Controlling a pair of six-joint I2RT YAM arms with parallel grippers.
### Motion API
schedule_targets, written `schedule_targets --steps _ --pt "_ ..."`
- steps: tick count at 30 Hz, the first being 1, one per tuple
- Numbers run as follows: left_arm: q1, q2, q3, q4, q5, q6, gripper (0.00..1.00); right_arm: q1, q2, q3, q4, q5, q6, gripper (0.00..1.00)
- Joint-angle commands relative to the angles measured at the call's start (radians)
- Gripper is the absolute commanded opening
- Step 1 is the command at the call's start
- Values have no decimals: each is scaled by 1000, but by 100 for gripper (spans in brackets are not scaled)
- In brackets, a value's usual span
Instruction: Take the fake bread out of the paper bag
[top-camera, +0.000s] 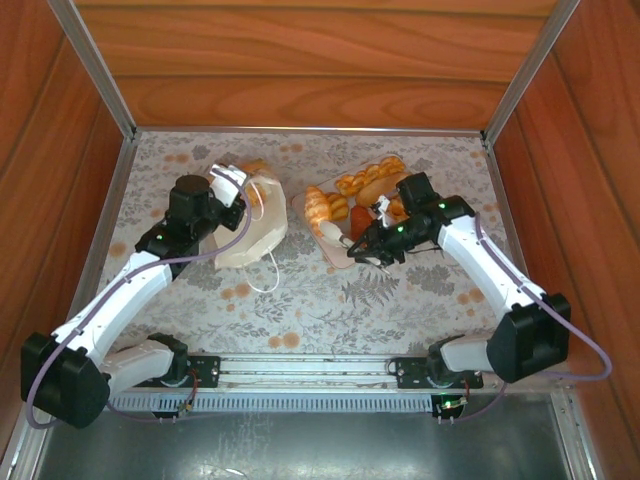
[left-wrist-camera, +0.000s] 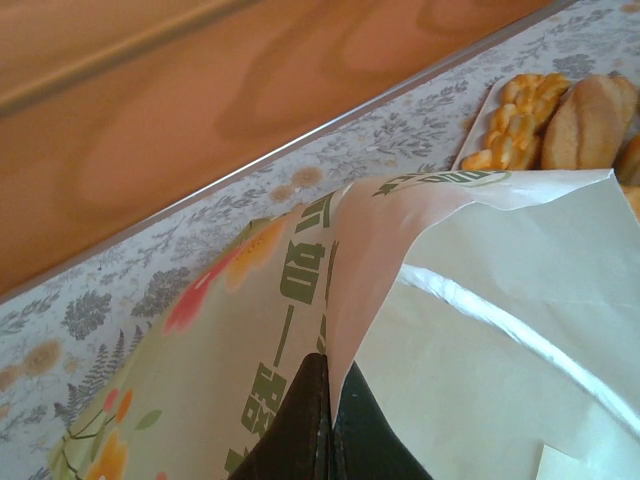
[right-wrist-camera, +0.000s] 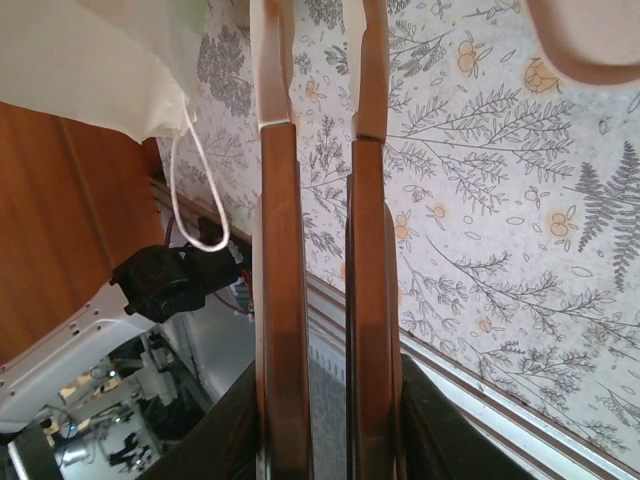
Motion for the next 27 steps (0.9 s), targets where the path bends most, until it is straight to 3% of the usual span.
schedule_targets --steps 1,13,27 --pt "8 -25 -11 17 39 19 0 -14 42 -1 22 -115 -55 9" --pt "8 -18 -2 4 18 6 0 -62 214 57 14 -129 -107 9" --pt "8 -38 -8 3 13 -3 0 -106 366 134 -8 -196 -169 18"
